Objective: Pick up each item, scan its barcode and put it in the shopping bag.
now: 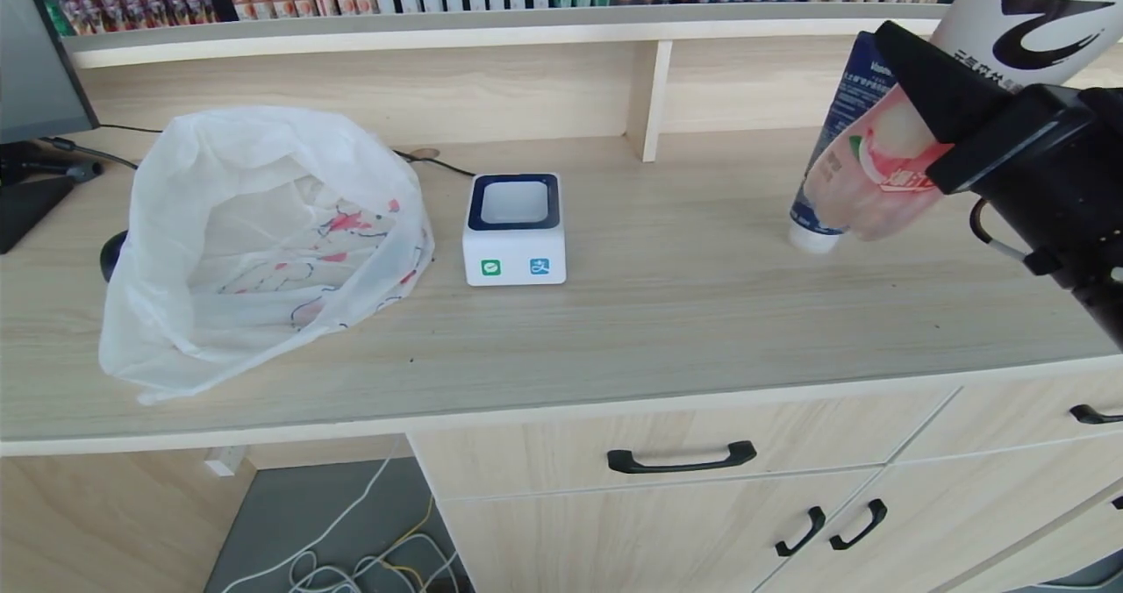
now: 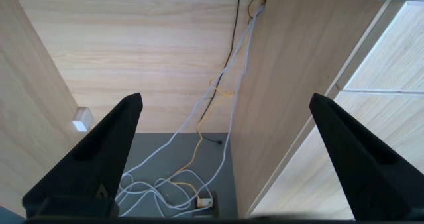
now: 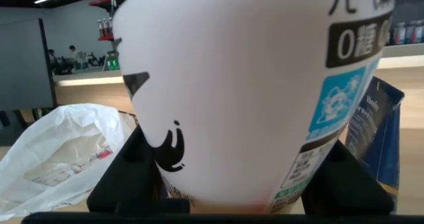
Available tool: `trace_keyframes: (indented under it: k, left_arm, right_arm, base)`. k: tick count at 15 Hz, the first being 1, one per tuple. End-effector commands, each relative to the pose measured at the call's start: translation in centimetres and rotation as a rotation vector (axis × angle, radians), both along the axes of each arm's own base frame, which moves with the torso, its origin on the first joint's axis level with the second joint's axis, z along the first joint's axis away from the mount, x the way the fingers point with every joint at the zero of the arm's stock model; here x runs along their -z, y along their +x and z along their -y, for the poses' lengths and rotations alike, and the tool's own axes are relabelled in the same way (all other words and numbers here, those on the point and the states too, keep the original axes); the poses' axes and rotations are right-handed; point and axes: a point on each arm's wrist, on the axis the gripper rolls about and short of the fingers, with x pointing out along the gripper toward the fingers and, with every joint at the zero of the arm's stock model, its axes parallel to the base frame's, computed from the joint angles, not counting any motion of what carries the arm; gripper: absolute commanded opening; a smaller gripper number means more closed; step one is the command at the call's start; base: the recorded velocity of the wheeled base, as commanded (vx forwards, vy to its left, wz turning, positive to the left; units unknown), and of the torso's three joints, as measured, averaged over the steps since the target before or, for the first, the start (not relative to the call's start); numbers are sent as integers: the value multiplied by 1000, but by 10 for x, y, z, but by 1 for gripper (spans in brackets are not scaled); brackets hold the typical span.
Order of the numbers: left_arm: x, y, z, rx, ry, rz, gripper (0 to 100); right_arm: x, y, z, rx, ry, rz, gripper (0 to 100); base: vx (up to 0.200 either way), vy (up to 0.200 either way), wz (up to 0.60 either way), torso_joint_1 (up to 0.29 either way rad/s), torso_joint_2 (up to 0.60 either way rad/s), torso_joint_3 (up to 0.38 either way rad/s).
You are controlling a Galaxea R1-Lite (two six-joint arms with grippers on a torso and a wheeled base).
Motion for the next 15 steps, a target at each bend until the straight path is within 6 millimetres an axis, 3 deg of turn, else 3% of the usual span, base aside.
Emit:
trace_keyframes:
  k: [1,3,9,15]
  left_arm:
    - [0,0,0,-1,-1,0,100]
    - [0,0,0,1,2,0,100]
    - [0,0,0,-1,2,0,100]
    - [0,0,0,-1,-1,0,100]
  right_arm:
    - [-3,7,0,14,5,10,0]
    - [1,17,-6,15,-7,-6,0]
    - [6,12,-3,11,-14,-21,0]
    - [7,13,-3,7,-16,-25,0]
  base:
    - [0,0,0,0,0,0]
    - [0,0,0,0,0,0]
    - [0,0,0,0,0,0]
    - [0,200,0,4,2,1]
